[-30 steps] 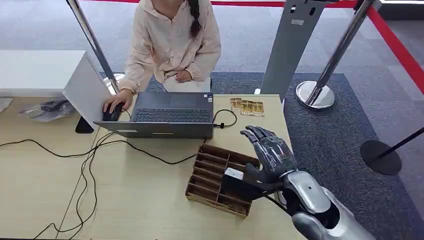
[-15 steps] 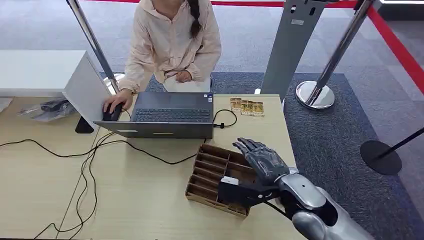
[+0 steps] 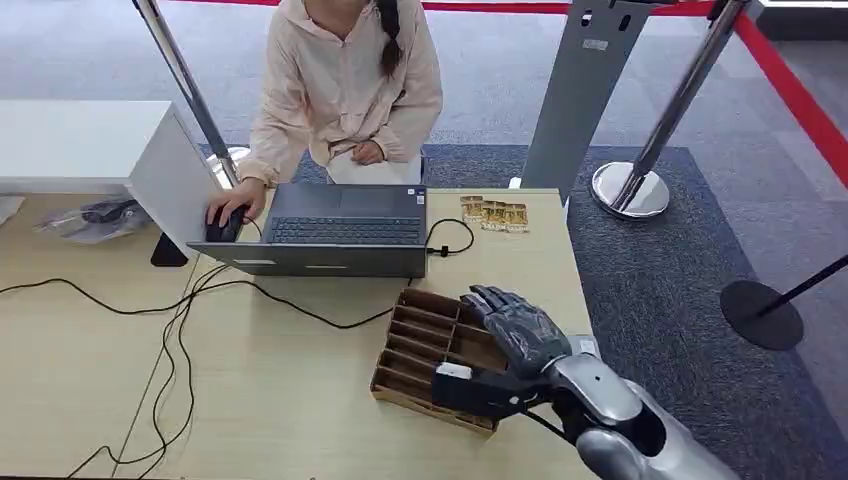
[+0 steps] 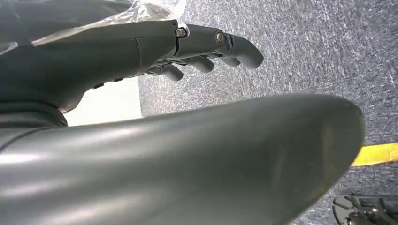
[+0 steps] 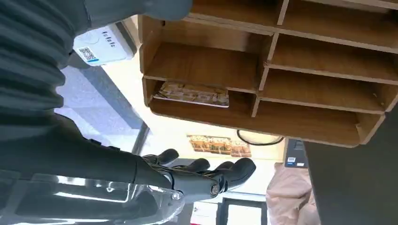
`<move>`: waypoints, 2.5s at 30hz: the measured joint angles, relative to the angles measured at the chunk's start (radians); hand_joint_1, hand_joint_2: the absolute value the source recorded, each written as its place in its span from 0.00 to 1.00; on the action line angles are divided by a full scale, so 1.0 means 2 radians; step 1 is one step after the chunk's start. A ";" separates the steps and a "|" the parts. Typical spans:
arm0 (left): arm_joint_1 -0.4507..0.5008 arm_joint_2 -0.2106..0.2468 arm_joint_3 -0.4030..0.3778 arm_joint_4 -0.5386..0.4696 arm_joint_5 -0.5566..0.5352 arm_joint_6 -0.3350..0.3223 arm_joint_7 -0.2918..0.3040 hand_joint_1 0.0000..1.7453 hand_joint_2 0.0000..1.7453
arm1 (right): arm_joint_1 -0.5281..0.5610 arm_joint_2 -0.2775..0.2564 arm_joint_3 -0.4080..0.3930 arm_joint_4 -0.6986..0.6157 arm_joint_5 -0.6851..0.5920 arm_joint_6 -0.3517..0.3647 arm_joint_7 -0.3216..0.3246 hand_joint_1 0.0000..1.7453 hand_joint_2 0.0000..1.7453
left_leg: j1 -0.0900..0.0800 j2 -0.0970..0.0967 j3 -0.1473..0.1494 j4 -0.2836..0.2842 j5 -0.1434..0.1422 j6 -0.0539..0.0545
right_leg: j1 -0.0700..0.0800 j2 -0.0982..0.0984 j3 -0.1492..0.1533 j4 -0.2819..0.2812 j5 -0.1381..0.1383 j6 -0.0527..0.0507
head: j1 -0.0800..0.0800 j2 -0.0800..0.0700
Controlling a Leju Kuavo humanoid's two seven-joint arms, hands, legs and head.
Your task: Pass the card to the sensor for recognition and then transmit it.
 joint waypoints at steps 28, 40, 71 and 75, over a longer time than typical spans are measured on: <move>0.000 0.002 0.000 0.000 0.000 0.002 -0.006 0.00 0.00 | 0.005 0.011 0.003 0.035 0.041 -0.058 -0.007 0.13 1.00 | 0.000 0.000 0.000 0.000 0.000 0.000 | 0.000 0.000 0.000 0.000 0.000 0.000 | 0.000 0.000; 0.000 0.002 0.000 0.000 -0.001 0.002 -0.008 0.00 0.00 | 0.008 0.016 0.003 0.037 0.042 -0.061 -0.007 0.99 1.00 | 0.000 0.000 0.000 0.000 0.000 0.000 | 0.000 0.000 0.000 0.000 0.000 0.000 | 0.000 0.000; 0.000 0.003 0.000 0.000 -0.004 0.005 -0.021 0.00 0.00 | 0.010 0.026 -0.002 0.047 0.056 -0.084 -0.010 0.80 1.00 | 0.000 0.000 0.000 0.000 0.000 0.000 | 0.000 0.000 0.000 0.000 0.000 0.000 | 0.000 0.000; 0.000 0.003 0.000 0.000 -0.005 0.005 -0.023 0.00 0.00 | 0.009 0.027 -0.003 0.047 0.059 -0.086 -0.010 0.95 1.00 | 0.000 0.000 0.000 0.000 0.000 0.000 | 0.000 0.000 0.000 0.000 0.000 0.000 | 0.000 0.000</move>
